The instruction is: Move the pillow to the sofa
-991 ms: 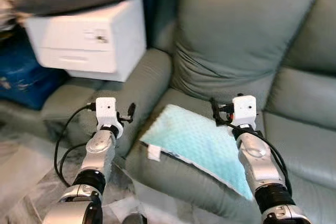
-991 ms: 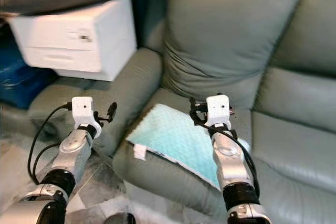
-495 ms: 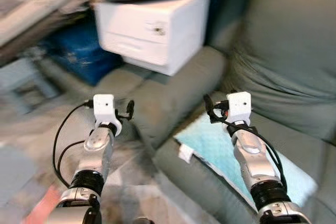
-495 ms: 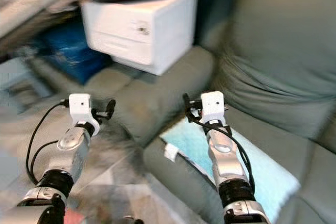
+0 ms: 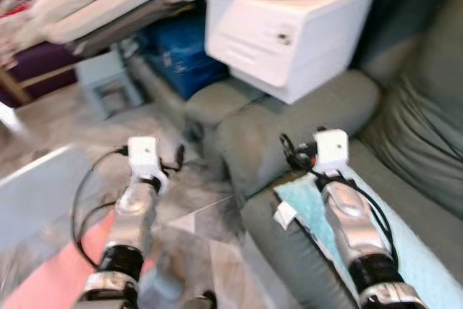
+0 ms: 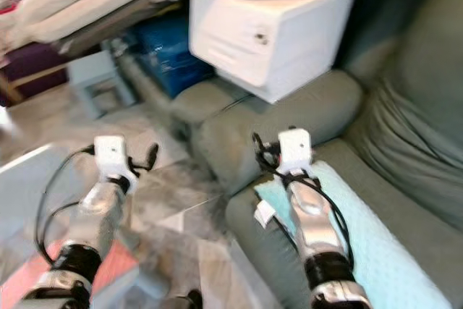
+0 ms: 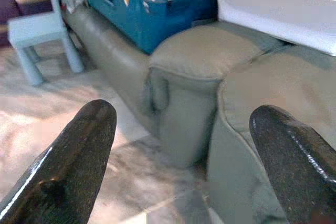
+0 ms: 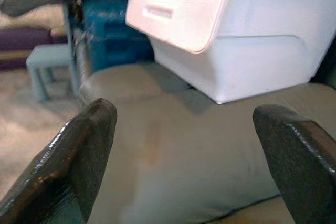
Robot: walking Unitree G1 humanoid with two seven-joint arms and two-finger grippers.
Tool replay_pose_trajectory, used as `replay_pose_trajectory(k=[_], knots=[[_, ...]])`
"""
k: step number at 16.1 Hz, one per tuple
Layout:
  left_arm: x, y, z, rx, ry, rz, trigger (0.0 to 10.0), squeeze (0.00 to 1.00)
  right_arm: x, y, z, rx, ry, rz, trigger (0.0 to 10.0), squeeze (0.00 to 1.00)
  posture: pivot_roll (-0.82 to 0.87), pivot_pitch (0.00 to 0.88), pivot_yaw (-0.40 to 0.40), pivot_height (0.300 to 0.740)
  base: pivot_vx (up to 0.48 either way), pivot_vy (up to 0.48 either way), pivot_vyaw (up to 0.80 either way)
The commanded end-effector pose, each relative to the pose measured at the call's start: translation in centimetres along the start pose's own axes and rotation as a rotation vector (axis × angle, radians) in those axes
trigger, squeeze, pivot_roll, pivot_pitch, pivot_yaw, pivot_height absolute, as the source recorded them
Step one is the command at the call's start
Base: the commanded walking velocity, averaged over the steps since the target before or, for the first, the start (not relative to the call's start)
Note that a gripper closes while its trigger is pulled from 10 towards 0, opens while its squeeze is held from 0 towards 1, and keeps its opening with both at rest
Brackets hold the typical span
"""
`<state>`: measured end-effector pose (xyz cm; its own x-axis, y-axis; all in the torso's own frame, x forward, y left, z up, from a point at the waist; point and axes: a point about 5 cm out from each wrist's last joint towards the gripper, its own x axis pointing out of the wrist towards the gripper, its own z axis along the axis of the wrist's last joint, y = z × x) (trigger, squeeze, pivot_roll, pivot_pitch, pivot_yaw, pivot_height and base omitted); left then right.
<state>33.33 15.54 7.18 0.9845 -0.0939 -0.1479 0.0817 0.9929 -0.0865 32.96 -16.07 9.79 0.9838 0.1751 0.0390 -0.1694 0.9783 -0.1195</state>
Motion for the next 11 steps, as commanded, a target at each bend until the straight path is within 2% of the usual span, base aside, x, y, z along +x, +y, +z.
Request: replay_pose_trajectory(k=[1,5,8,11], knots=[[-0.2,1.1,0.1,0.016,0.006,0.035,10.0,0.0,0.3,1.3,0.6,0.006,-0.023,0.046,10.0,0.0,-0.11,0.092,0.079,0.74,0.0,0.0,0.8],[-0.3,1.6,0.5,0.01,0.007,0.042,10.0,0.0,0.6,2.4,0.6,0.011,-0.022,0.096,10.0,0.0,-0.1,0.106,0.087,0.74,0.0,0.0,0.79],[-0.2,2.1,1.0,0.006,-0.006,0.077,10.0,0.0,0.7,2.6,1.0,0.017,-0.036,0.093,10.0,0.0,-0.11,0.107,0.098,0.74,0.0,0.0,0.79],[-0.1,2.0,1.1,0.024,-0.003,0.076,10.0,0.0,0.4,3.2,0.8,0.032,-0.04,0.107,10.0,0.0,-0.11,0.099,0.103,0.74,0.0,0.0,0.79]])
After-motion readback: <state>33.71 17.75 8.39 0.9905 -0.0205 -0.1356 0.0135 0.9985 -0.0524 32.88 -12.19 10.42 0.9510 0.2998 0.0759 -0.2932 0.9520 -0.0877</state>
